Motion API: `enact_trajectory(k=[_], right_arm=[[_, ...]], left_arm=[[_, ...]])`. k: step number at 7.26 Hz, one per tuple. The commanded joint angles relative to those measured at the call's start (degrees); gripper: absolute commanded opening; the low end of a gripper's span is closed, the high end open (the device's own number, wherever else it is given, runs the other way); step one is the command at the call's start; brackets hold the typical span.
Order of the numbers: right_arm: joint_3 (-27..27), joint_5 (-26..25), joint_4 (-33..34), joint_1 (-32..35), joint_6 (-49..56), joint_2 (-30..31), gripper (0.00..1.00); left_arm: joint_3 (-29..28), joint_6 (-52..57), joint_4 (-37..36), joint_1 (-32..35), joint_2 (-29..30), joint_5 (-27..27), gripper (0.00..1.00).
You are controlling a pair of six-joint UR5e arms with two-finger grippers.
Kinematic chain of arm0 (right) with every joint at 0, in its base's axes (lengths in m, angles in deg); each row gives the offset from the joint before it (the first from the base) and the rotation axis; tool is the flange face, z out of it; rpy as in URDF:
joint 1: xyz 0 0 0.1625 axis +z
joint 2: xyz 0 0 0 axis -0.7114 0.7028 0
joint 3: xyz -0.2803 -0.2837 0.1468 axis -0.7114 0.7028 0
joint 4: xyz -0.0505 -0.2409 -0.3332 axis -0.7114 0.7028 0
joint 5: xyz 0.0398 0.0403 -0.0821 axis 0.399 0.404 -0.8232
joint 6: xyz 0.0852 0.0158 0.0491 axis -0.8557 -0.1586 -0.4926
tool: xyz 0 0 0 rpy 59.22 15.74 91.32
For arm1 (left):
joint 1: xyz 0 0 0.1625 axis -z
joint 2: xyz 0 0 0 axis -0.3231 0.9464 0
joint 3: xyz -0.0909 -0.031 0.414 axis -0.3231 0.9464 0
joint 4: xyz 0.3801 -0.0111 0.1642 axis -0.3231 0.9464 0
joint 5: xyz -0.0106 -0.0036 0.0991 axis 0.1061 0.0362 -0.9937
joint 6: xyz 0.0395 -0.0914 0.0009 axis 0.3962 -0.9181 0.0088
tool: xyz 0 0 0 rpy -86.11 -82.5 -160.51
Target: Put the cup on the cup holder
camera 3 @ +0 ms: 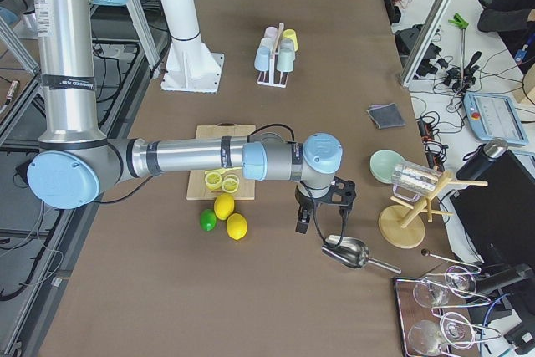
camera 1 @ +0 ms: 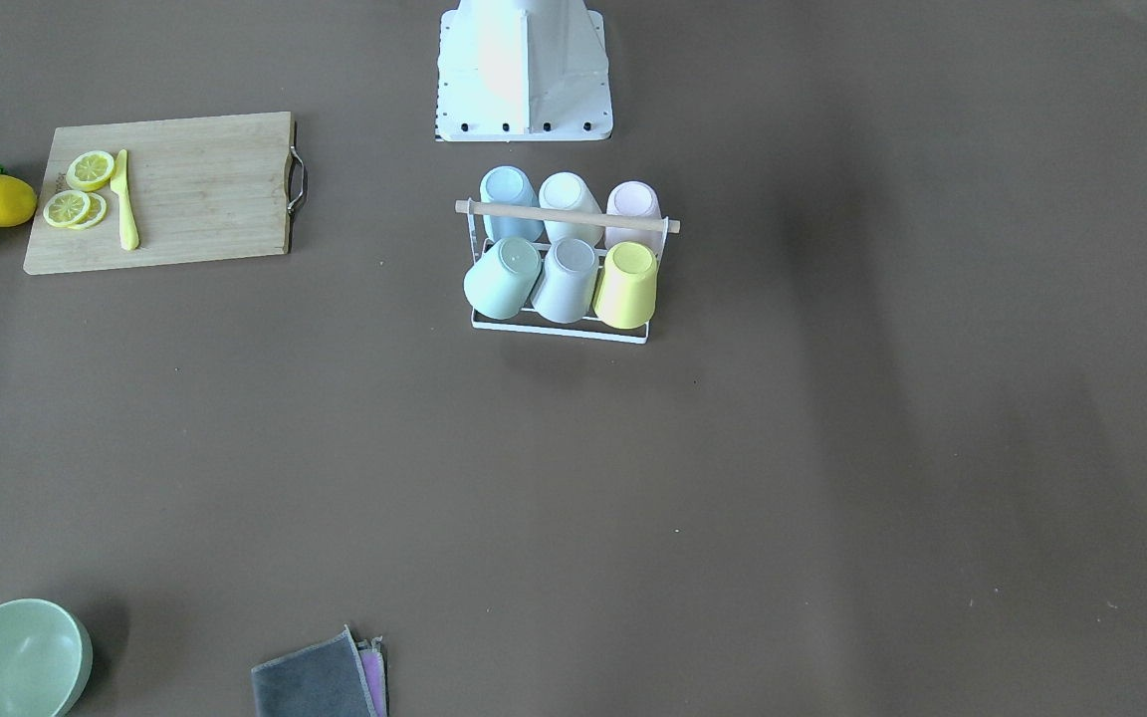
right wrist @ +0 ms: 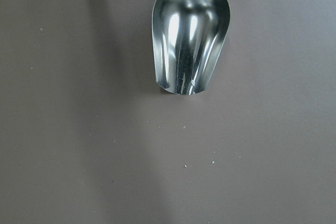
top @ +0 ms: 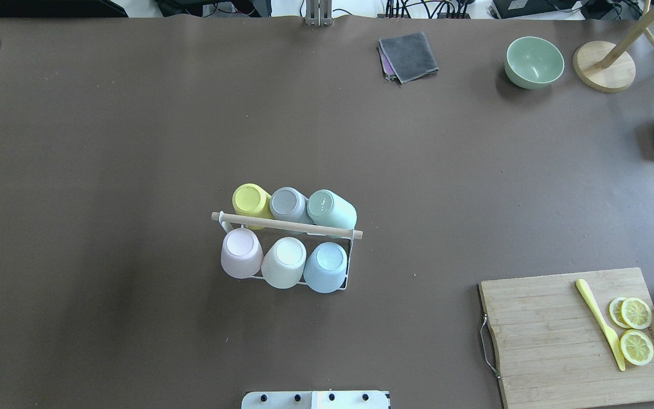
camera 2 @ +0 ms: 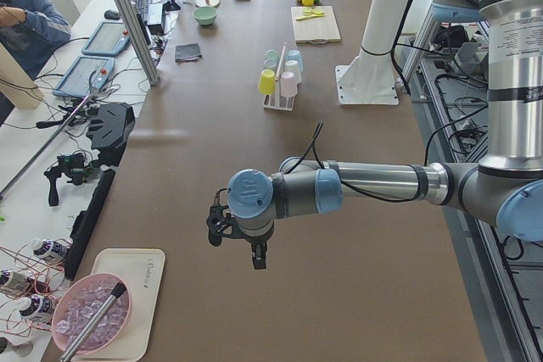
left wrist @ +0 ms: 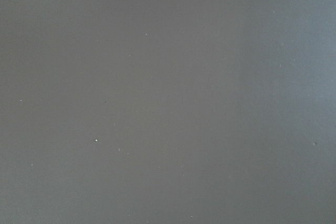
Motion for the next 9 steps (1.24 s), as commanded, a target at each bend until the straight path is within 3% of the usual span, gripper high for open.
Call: enact_trajectory(k=[1,9], right_arm=[[0.1,0.0,-0.1,0.0,0.1,0.0,1.00],[0.2,0.1,-0.2,0.0,0.2,0.1,1.00]], left_arm=[[-0.7,0.1,0.0,0.0,-0.1,0.0,0.99],[0.4,0.0,0.0,4.6,-1.6,-0.1,0.99]])
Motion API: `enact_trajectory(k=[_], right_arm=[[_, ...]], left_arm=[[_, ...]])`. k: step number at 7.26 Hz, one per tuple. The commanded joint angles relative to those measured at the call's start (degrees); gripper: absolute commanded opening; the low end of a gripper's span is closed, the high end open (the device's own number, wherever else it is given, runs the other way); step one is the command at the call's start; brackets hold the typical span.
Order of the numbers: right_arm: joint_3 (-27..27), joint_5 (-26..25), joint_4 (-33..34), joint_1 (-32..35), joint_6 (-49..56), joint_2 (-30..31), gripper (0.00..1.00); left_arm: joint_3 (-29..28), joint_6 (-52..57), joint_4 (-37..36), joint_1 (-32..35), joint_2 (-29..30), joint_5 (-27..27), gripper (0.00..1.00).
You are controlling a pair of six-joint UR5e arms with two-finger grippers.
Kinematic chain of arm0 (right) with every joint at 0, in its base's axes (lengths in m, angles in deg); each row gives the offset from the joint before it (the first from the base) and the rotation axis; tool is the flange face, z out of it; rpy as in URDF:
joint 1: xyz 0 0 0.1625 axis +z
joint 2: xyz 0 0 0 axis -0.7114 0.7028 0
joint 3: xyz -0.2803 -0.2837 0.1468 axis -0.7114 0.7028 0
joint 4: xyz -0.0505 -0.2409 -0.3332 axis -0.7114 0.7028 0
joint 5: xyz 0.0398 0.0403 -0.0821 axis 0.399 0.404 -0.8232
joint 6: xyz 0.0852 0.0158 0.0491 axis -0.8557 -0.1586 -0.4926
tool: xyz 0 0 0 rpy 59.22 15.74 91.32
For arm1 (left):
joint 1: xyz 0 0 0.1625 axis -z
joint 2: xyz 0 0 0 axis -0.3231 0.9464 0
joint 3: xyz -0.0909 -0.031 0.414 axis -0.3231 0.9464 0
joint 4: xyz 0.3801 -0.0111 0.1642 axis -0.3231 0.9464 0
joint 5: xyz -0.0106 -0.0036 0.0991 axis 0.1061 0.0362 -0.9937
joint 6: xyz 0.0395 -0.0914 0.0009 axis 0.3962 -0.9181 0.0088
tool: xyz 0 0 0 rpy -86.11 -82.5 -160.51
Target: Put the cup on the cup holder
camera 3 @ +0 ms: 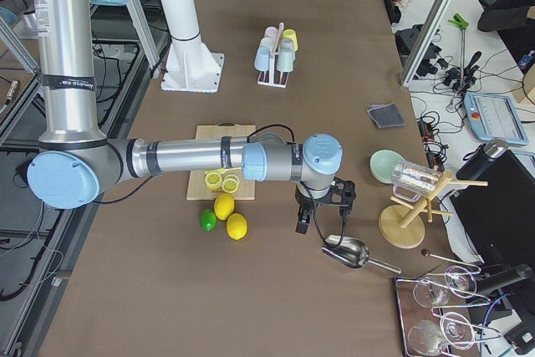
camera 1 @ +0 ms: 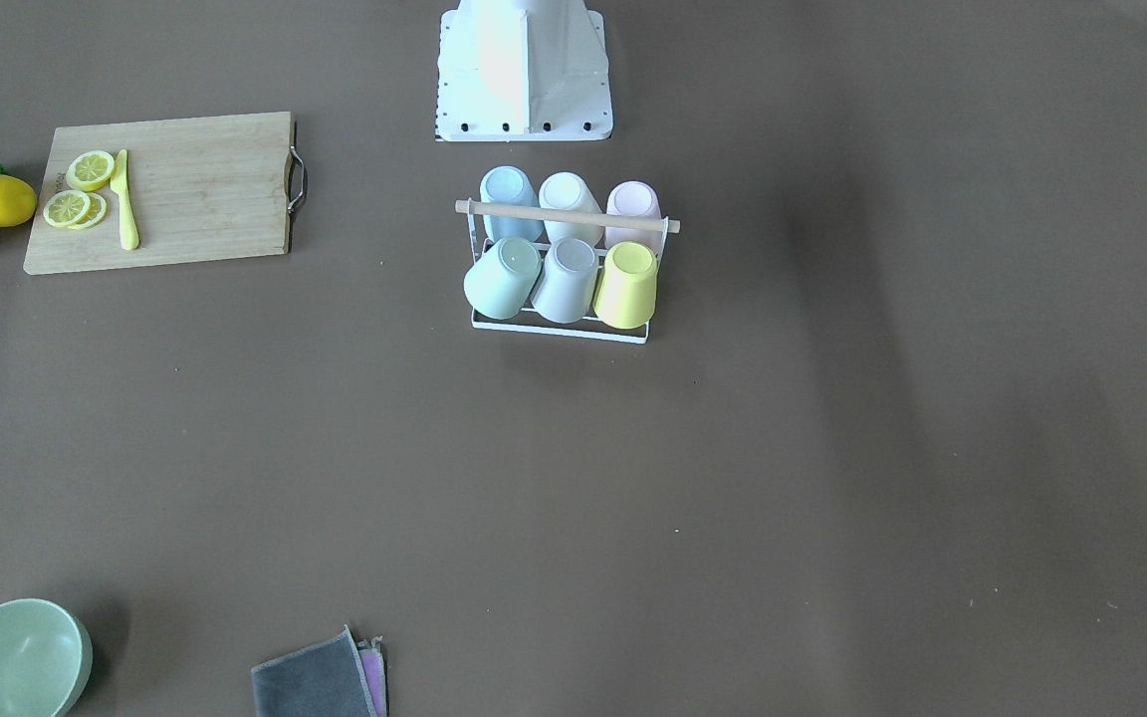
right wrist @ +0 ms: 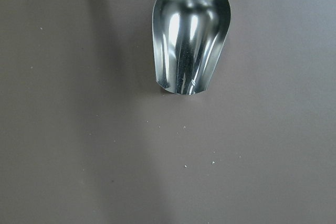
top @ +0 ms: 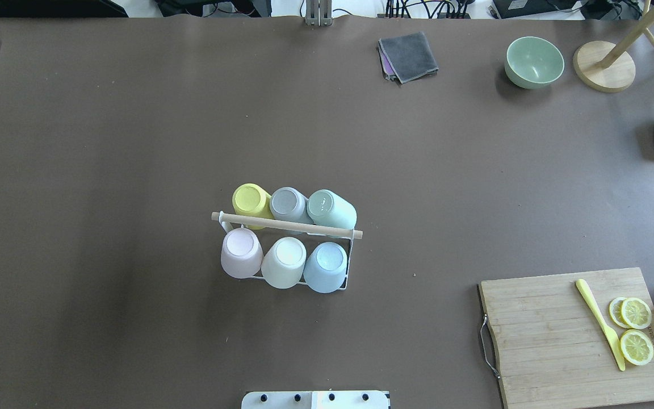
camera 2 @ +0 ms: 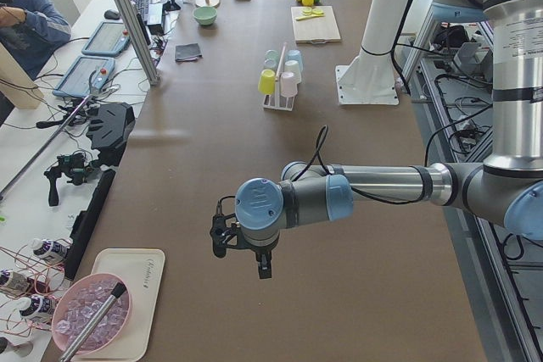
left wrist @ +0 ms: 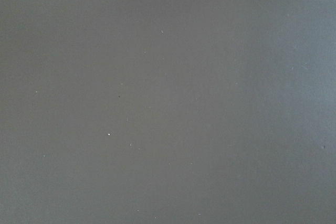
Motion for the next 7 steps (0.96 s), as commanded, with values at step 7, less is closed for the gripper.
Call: enact_trajectory(k=[7], right_arm=[[0.0,0.0,0.0,0.0,0.0,0.0,1.00]], left_arm=[[4.2,0.0,0.0,2.6,-4.7,-0.1,0.99]])
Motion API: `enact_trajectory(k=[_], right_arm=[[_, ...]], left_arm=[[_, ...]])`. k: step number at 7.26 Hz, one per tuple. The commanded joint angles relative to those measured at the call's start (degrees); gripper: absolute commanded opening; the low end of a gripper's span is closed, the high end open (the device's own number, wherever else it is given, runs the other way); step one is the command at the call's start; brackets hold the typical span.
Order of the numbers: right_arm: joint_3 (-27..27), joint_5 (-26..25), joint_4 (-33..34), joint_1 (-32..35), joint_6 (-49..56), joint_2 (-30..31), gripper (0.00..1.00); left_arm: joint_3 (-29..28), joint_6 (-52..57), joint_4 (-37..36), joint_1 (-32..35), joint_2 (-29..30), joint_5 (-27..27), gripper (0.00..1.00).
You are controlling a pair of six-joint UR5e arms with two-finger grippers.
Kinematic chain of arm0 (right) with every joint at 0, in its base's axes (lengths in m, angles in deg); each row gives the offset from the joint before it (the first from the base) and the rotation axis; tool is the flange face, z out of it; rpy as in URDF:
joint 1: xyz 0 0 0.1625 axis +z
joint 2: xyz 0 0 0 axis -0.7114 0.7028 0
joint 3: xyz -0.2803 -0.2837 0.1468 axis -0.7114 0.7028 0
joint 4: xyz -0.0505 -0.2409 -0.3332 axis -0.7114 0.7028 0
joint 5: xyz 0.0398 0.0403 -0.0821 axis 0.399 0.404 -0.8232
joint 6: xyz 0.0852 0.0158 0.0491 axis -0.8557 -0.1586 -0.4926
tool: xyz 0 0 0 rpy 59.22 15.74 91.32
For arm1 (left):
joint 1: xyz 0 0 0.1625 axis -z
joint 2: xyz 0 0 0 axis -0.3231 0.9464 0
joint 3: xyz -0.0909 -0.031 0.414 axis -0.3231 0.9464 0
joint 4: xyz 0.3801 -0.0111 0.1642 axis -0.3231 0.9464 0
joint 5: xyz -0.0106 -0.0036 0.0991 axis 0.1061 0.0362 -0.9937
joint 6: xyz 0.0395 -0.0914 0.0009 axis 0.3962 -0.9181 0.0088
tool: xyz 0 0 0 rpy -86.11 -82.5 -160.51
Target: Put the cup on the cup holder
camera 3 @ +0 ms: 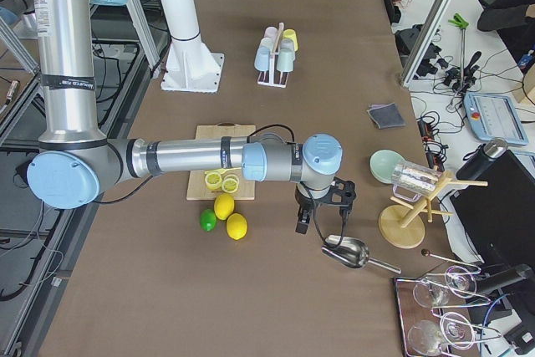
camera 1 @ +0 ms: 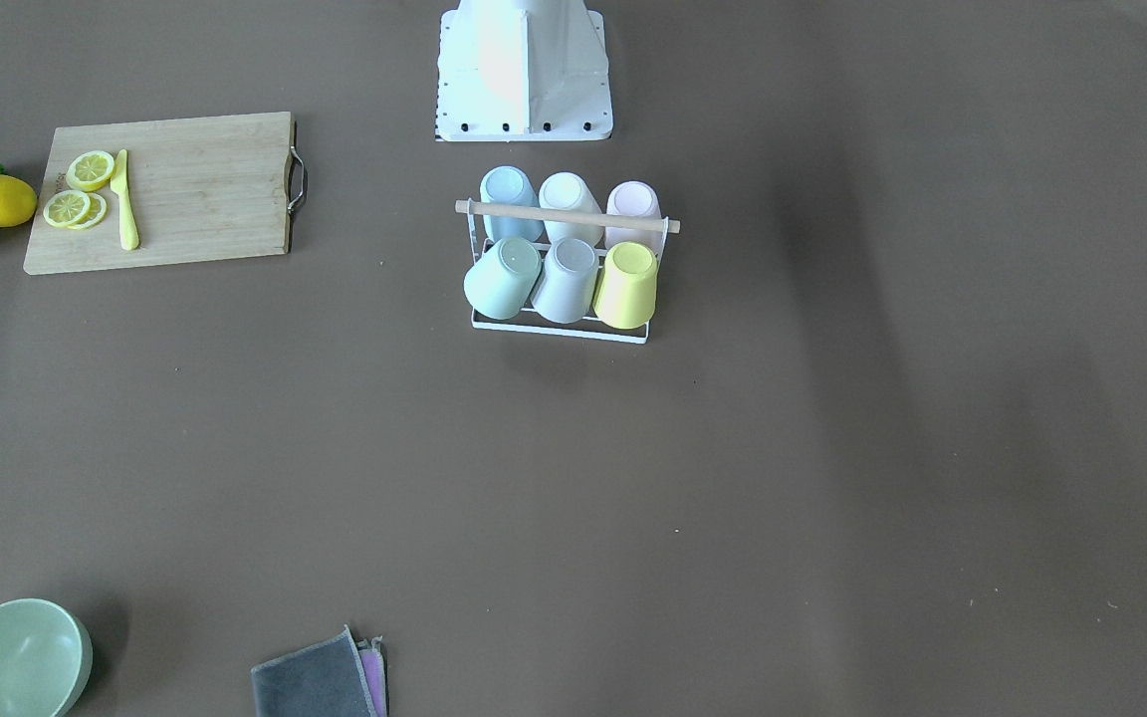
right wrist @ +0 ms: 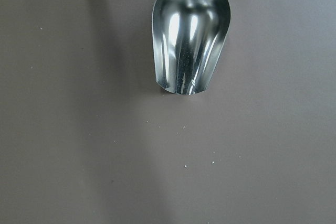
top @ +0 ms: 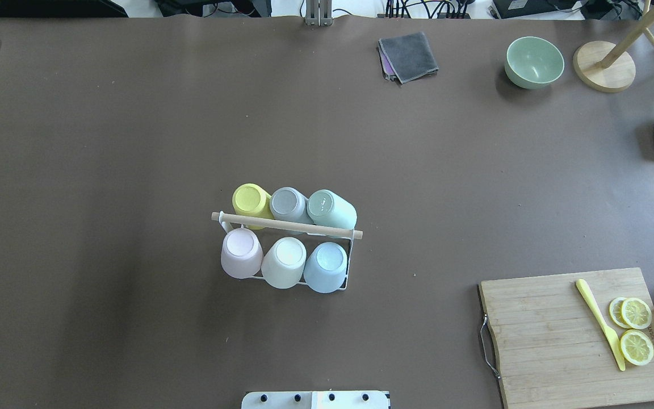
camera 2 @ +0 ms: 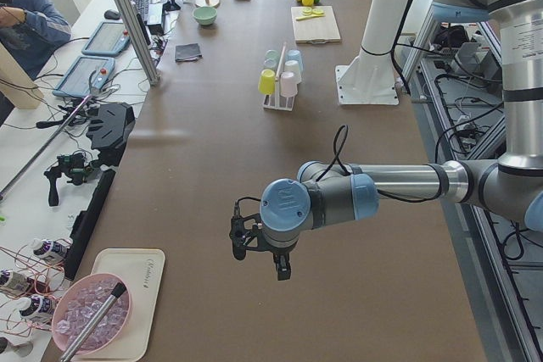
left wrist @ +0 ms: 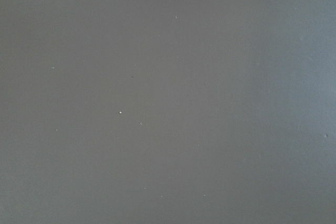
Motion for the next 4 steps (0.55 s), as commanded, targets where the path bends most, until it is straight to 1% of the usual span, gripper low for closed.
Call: enact_trajectory(k=[1,4], right_arm=[[0.0,-0.1,0.0,-0.1,0.0,0.0,1.00],[0.0,-0.2,0.0,-0.1,-0.1,0.0,1.00]], left_arm=[[0.0,0.0,0.0,0.4,0.0,0.0,0.99],[0.6,0.1,-0.1,2.6,-0.4,0.0,0.99]])
